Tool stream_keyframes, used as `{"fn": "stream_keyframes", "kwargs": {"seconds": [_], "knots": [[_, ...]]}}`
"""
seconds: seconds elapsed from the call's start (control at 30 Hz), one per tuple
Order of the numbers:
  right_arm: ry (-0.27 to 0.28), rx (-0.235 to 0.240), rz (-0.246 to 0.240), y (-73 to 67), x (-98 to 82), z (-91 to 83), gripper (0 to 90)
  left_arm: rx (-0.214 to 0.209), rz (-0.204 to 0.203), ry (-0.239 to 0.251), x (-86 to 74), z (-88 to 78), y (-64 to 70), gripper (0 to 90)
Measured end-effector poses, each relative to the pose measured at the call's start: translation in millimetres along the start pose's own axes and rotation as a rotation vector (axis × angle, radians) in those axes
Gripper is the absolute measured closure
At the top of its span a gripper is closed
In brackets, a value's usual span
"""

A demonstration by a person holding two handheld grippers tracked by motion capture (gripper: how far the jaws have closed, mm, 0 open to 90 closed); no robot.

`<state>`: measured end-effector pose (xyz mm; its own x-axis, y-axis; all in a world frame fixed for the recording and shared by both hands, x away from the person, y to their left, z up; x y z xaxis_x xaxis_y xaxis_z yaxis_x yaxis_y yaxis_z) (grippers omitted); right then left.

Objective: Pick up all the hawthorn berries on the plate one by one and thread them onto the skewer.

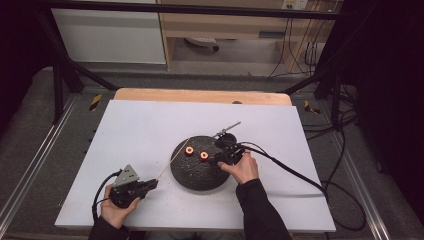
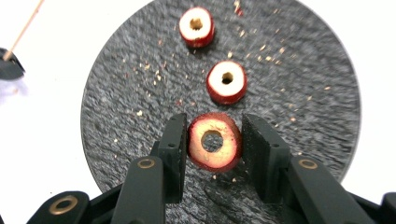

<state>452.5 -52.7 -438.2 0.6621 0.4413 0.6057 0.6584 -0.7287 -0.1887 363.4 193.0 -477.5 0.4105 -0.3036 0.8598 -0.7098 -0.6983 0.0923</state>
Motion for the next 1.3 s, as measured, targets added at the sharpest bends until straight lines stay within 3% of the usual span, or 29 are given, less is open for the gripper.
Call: {"fn": "stream_keyframes", "kwargs": {"seconds": [0.37,0.57,0.77,0.83,1.03,1.3], "knots": [[0.182,0.023,0.057,2.0,0.3,-17.4,62.6,0.000,0.003,0.009,1.0,0.7,2.6,87.8],[0.255,0.030,0.081,2.2,-2.9,-23.4,62.7,-0.001,0.004,0.013,1.5,2.0,4.4,87.8],[0.404,0.073,0.158,-0.9,-7.7,-28.1,62.7,0.000,0.002,0.018,2.1,2.5,6.1,87.8],[0.420,0.080,0.168,-1.6,-8.2,-28.1,62.7,-0.001,0.001,0.021,2.2,2.9,6.6,87.8],[0.549,0.117,0.264,-2.8,-13.5,-24.6,62.6,0.003,-0.002,0.028,2.8,4.5,8.9,87.8],[0.683,0.128,0.332,-4.4,-13.9,-17.1,62.6,0.007,-0.010,0.036,3.0,6.4,10.1,87.7]]}}
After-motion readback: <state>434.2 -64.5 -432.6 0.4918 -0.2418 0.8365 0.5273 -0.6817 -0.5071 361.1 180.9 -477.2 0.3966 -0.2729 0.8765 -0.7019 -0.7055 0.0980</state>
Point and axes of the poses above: each handheld gripper's, and its own axes: z roughly forward along the jaws, x roughly out of its top, y roughly to its right, the point moved 7 cm from there along z, roughly forward along the jaws, and after that the axes turned 5 degrees about y, right-handed, at the moved point
